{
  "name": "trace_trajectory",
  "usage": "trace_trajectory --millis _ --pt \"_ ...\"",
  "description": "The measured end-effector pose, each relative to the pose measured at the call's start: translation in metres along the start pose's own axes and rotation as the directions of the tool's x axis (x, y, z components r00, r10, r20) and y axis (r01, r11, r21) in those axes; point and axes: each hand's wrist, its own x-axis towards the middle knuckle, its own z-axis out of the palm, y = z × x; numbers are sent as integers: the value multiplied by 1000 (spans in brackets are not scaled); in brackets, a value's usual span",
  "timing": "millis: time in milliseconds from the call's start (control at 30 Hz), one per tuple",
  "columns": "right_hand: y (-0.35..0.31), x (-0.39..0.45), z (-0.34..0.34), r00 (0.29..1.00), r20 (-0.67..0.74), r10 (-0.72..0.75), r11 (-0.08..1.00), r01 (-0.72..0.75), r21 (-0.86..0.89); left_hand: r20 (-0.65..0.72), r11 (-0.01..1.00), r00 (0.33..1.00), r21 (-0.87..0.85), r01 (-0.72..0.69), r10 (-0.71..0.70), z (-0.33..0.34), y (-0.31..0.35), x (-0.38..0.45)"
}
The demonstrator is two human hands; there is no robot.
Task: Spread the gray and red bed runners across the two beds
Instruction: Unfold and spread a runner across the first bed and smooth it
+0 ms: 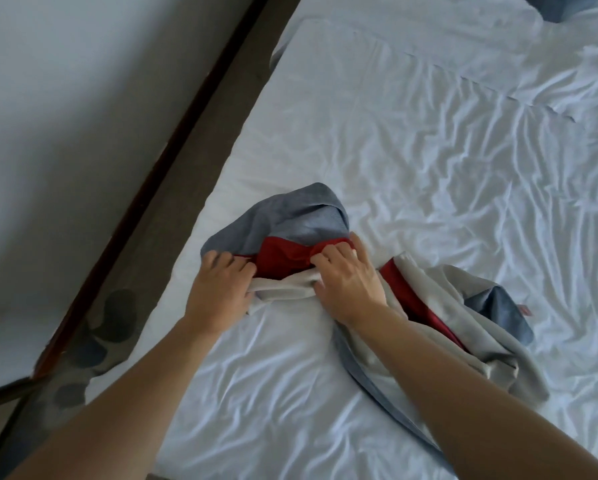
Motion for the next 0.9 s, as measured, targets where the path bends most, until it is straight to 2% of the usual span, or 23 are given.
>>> trace_trajectory --millis 133,200,300,400,467,567,667,733,800,900 --pt "-49 25 14 980 -178 -94 987 115 113 -36 991 994 -81 -105 102 0 8 -11" --pt "-68 46 17 976 -197 -98 988 118 95 -61 985 990 -108 -134 128 3 16 -20" --pt "-87 77 25 991 -4 -135 991 135 -15 -20 980 987 -112 -162 161 14 16 -40" --pt "-105 101 34 958 178 -226 966 244 -87 -13 983 991 -126 -130 130 26 8 -55" --pt "-118 112 44 927 241 -286 944 315 -93 -81 986 994 -137 -89 78 34 0 -59" --pt "-131 120 58 910 254 -328 923 365 -118 -128 987 992 -152 -40 20 41 -13 -64" --pt "-140 127 64 901 284 -329 911 382 -155 -134 947 978 -302 111 -157 39 -12 -68" --pt "-141 130 68 903 296 -311 908 375 -189 -142 876 922 -389 284 -361 36 -7 -64" --pt "-139 130 72 912 276 -304 914 361 -185 -116 814 843 -355 459 -526 33 -3 -54" --pt "-136 129 71 921 271 -281 919 340 -201 57 752 776 -210 624 -628 33 1 -44"
